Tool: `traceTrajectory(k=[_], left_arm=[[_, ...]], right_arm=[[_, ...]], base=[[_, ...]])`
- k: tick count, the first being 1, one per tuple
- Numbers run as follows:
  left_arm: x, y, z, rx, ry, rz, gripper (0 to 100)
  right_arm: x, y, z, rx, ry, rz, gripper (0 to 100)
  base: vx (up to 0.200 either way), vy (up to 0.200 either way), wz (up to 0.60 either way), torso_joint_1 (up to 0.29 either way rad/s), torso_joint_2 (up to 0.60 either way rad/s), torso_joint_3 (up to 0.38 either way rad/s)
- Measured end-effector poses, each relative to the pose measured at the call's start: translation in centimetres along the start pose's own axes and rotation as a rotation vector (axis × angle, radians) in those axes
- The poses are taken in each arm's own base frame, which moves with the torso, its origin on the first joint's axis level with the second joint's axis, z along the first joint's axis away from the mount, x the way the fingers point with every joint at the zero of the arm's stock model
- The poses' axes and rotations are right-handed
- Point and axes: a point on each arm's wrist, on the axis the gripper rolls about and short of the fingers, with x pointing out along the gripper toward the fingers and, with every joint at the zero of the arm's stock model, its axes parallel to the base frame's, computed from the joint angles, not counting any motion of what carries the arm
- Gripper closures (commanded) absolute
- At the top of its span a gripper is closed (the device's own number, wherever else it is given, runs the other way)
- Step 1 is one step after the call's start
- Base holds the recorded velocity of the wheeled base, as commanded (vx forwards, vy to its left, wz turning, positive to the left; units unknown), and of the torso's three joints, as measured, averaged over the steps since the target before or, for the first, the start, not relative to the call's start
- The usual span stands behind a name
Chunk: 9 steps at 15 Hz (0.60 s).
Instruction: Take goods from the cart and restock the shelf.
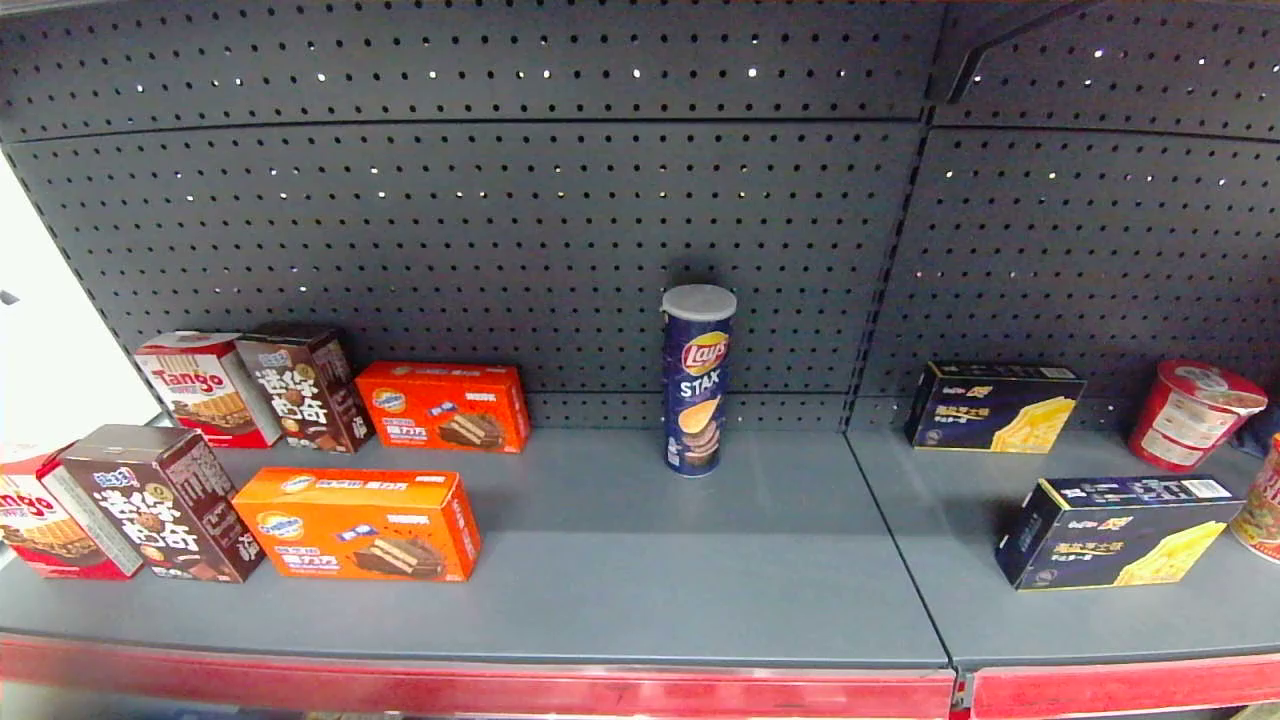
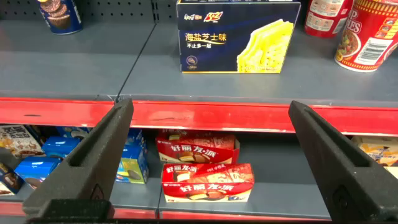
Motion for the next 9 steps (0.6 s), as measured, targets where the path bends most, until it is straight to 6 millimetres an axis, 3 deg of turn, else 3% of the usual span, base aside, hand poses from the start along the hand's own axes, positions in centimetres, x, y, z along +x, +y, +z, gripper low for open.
traceTrajectory(k=[5,9], left_arm=[[0.0,0.0,0.0,0.0,0.0,-0.002,0],[0.0,0.0,0.0,-0.001,0.0,-0.001,0]], right_arm=[[0.0,0.0,0.01,-0.005,-0.001,-0.001,0],[0.0,0.0,0.02,-0.01,-0.001,-0.004,0]], base=[[0.0,0.0,0.0,0.0,0.0,0.0],[0.0,0.0,0.6,-0.001,0.0,0.001]])
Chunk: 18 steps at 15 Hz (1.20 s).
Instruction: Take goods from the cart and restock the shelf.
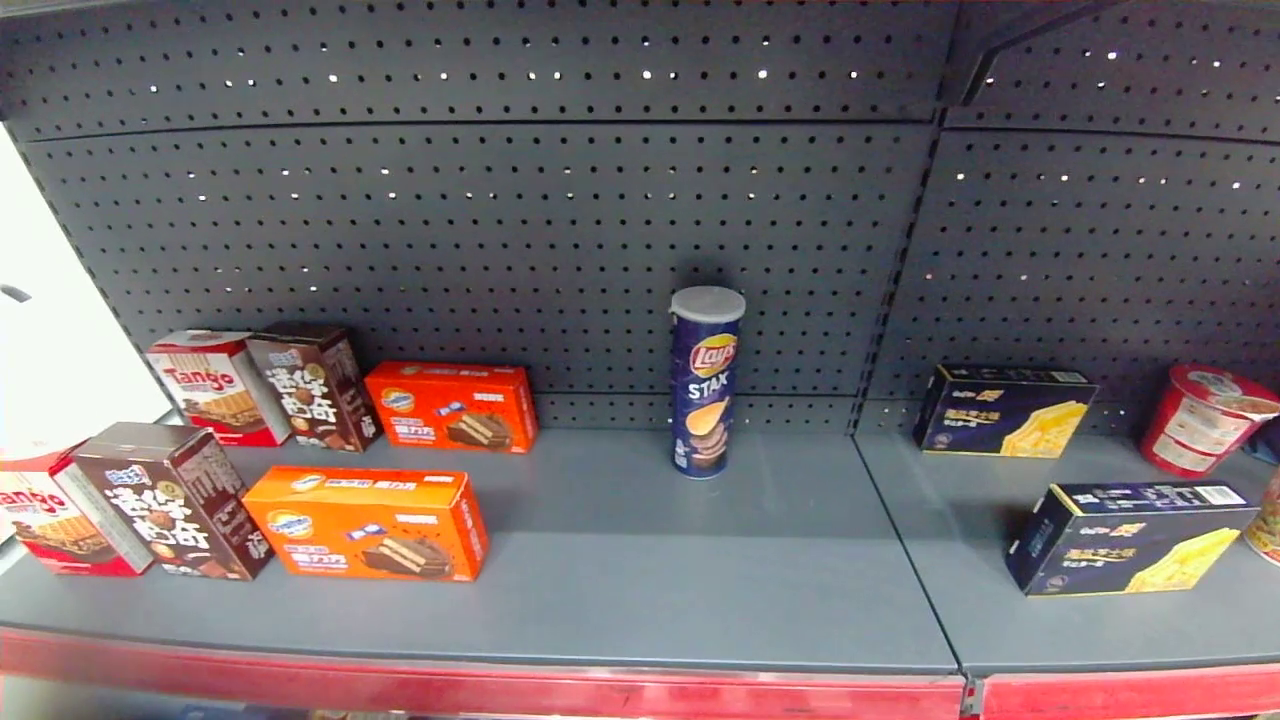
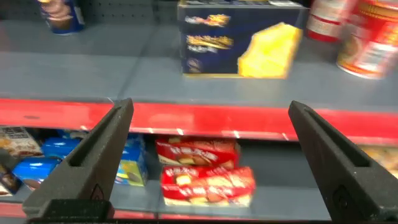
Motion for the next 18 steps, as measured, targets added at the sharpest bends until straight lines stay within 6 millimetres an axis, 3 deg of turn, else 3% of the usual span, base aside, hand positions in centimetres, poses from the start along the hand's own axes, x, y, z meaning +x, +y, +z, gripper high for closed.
traceTrajectory(k=[18], left_arm=[[0.0,0.01,0.0,-0.002,0.0,0.005,0]], right_arm=[[0.0,0.0,-0.01,-0.001,0.001,0.0,0]], base=[[0.0,0.0,0.6,0.004,0.0,0.002]])
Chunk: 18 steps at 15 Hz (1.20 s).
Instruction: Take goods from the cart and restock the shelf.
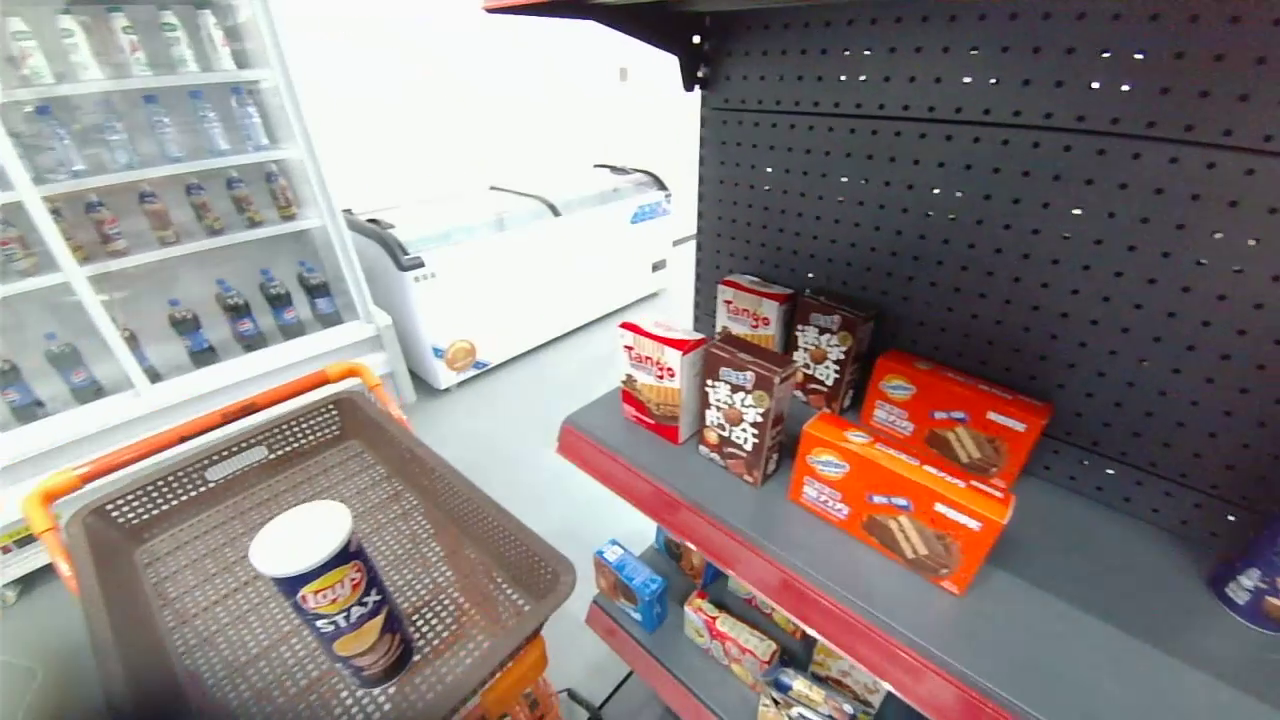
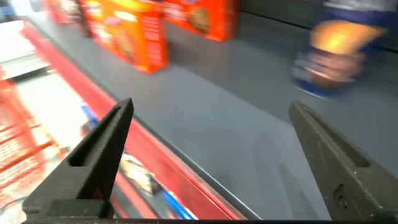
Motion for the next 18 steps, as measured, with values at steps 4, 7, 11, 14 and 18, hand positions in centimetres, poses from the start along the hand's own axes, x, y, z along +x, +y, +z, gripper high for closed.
traceTrajectory(k=[4,7,11,14,18], left_arm=[[0.0,0.0,0.0,0.001,0.0,0.002,0],[-0.4,0.1,1.4,0.013,-0.04,0.059,0],[-1.3,0.0,8.6,0.085,-0.019,0.069,0],[2.0,-0.2,13.2,0.135,0.132,0.059,0],[10.0,-1.2,14.8,0.052,0.374,-0.147,0]], right_arm=[[0.0,0.0,0.0,0.008,0.001,-0.001,0],[0.0,0.0,0.0,0.009,0.001,-0.003,0],[0.0,0.0,0.0,0.009,0.001,-0.002,0],[0.0,0.0,0.0,0.009,0.001,-0.002,0],[0.0,0.0,0.0,0.01,0.001,-0.002,0]], base=[[0.0,0.0,0.3,0.001,0.0,0.002],[0.0,0.0,0.0,0.0,0.0,0.0],[0.0,0.0,0.0,0.0,0.0,0.0],[0.0,0.0,0.0,0.0,0.0,0.0],[0.0,0.0,0.0,0.0,0.0,0.0]])
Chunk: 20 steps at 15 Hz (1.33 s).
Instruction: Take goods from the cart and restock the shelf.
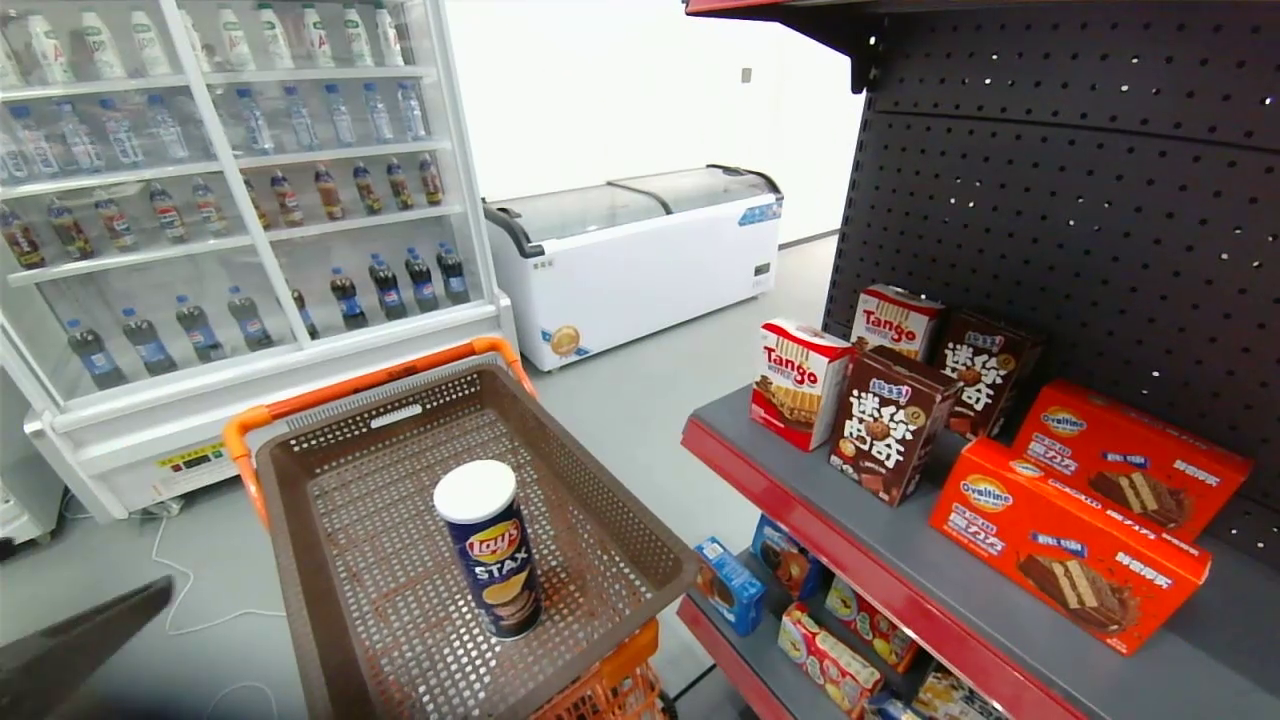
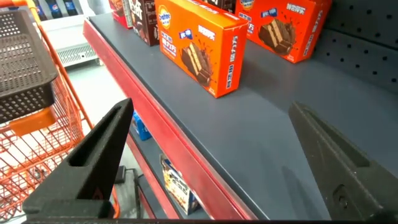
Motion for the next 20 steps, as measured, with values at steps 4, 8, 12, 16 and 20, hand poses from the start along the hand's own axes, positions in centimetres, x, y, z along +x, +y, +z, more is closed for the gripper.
traceTrajectory(k=[4,8,12,16,20], left_arm=[[7.6,-0.2,-0.6,-0.029,0.075,-0.254,0],[12.8,-0.2,-3.0,0.048,0.106,-0.319,0],[15.9,-0.7,-5.6,0.139,0.158,-0.359,0],[18.8,-0.8,-6.2,0.149,0.135,-0.363,0],[21.4,-0.9,-6.7,0.16,0.08,-0.362,0]], right_arm=[[0.0,0.0,0.0,0.0,0.0,0.0,0],[0.0,0.0,0.0,0.0,0.0,0.0,0],[0.0,0.0,0.0,-0.001,0.0,0.0,0],[0.0,0.0,0.0,0.0,0.0,-0.001,0],[0.0,0.0,0.0,0.0,0.0,0.0,0]], base=[[0.0,0.0,0.0,0.0,0.0,0.0],[0.0,0.0,0.0,0.0,0.0,0.0],[0.0,0.0,0.0,0.0,0.0,0.0],[0.0,0.0,0.0,0.0,0.0,0.0],[0.0,0.0,0.0,0.0,0.0,0.0]])
